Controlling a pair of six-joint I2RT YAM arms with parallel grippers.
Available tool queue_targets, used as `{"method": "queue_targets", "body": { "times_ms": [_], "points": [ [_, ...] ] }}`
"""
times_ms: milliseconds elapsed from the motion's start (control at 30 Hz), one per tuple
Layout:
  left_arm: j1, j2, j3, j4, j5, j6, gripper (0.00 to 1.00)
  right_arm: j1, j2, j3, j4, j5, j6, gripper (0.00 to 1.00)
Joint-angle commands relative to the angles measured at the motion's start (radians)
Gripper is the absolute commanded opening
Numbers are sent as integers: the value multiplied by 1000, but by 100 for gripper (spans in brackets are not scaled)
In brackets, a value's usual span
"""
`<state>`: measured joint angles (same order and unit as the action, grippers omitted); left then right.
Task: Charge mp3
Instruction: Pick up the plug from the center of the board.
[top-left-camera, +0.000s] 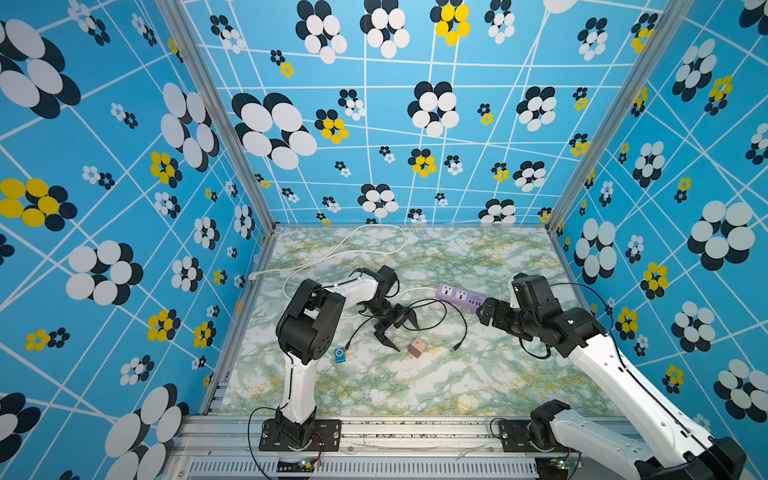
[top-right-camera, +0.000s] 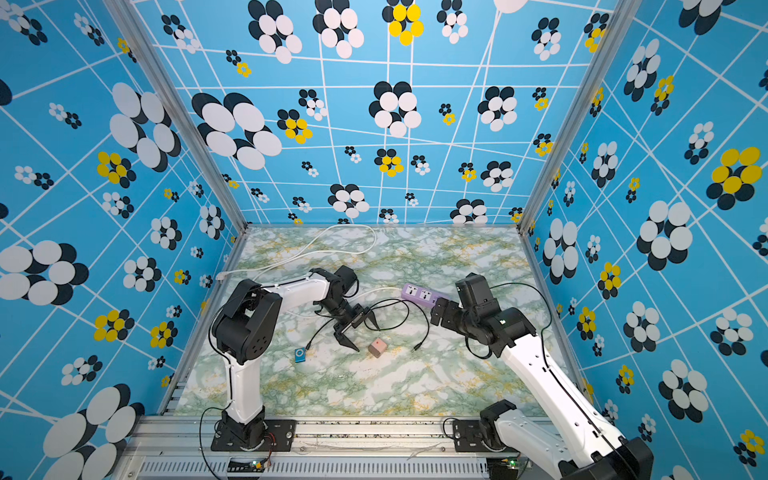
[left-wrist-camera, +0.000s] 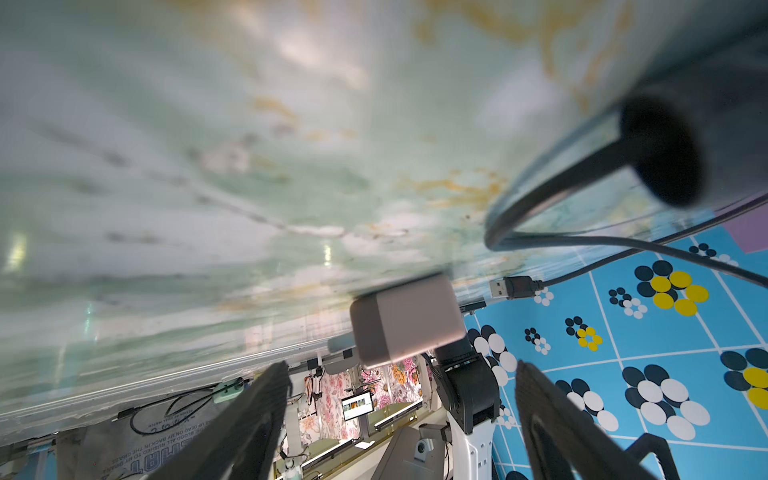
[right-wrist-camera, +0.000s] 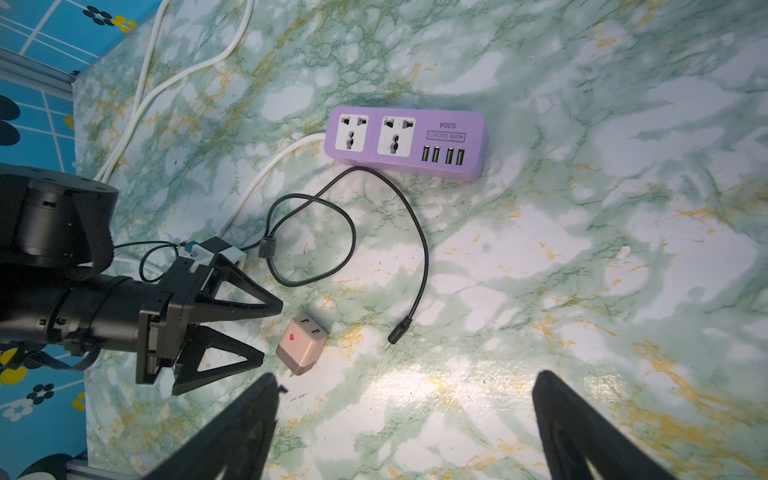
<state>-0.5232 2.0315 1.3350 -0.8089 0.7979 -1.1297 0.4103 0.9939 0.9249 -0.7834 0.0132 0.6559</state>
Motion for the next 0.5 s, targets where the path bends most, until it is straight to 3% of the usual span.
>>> {"method": "queue_targets", "body": {
  "times_ms": [0,333,467],
  "points": [
    [-17,42,32,-58,17,19,87,5,-18,-16,-35,29,16,97],
    [-67,69,71,-135,-18,41,84,6,-24,-22,-33,25,13,97],
    [-69,104,118,-180,-54,59,75,6,-28,-24,-30,18,12,97]
  ]
}}
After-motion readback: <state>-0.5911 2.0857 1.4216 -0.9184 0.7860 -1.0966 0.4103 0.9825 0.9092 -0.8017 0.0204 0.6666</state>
